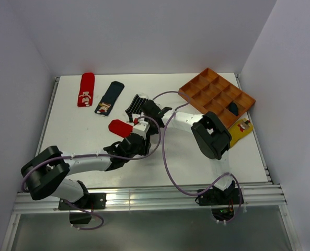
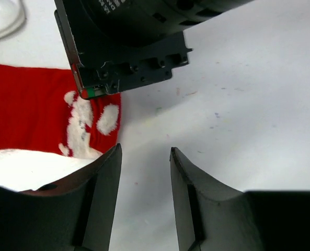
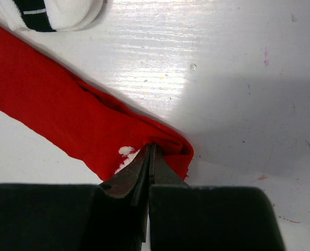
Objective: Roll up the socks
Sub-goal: Roll the sock at the center of the board.
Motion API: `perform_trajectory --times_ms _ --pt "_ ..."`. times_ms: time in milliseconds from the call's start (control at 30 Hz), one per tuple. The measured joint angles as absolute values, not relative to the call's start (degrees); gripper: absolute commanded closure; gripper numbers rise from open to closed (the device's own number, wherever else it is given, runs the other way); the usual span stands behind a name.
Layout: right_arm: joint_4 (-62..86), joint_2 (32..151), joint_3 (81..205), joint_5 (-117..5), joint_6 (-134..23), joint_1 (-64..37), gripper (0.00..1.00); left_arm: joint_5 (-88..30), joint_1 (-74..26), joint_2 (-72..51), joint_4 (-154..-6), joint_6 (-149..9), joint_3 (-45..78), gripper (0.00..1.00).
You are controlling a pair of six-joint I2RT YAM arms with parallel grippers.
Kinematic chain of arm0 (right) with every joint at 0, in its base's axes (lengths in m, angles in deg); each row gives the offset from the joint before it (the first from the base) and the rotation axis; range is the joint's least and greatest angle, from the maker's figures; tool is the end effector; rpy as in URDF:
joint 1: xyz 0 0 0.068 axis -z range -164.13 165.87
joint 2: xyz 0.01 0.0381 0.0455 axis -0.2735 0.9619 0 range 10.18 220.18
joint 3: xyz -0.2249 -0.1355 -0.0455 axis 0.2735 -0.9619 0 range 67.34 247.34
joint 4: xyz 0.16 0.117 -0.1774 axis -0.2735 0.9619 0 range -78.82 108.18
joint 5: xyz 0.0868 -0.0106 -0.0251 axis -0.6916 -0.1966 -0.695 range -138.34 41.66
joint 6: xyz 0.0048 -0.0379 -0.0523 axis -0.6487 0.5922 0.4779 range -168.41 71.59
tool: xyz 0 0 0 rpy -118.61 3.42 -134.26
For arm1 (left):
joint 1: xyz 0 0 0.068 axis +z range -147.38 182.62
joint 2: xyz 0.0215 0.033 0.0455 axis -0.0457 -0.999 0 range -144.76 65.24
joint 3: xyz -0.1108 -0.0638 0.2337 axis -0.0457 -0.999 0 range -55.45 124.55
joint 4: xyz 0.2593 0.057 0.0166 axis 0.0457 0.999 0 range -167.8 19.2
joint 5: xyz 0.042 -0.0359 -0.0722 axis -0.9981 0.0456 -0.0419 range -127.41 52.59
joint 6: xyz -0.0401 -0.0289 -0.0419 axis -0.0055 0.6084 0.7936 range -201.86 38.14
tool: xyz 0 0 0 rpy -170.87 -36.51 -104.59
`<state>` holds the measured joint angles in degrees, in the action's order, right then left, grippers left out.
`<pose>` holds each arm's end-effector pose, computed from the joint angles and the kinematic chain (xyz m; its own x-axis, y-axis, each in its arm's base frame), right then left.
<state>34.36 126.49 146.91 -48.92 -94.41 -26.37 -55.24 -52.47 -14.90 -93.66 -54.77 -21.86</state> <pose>0.3201 0.2913 0.1351 -0.9312 0.1261 -0.3419 -0.0088 0.9302 0.3669 0.1823 -0.2341 0.1646 -0.5470 0.0264 -0.8367 0.4279 0.8679 -0.2524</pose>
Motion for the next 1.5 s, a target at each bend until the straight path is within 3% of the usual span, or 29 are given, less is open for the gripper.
perform_trajectory --times_ms 667,933,1500 --pt "34.32 126.58 146.95 -50.14 -94.43 -25.99 1.0 -66.21 -54.64 -25.09 -96.7 -66.4 -20.46 0.56" --pt "33.95 126.69 146.93 -51.04 -94.41 -25.86 1.0 -66.12 -56.95 -24.87 -96.76 -68.58 -18.74 0.62" --pt "33.47 126.8 146.78 -52.87 -94.43 -25.25 1.0 -65.42 -57.46 -24.08 -95.32 -69.11 -17.1 0.63"
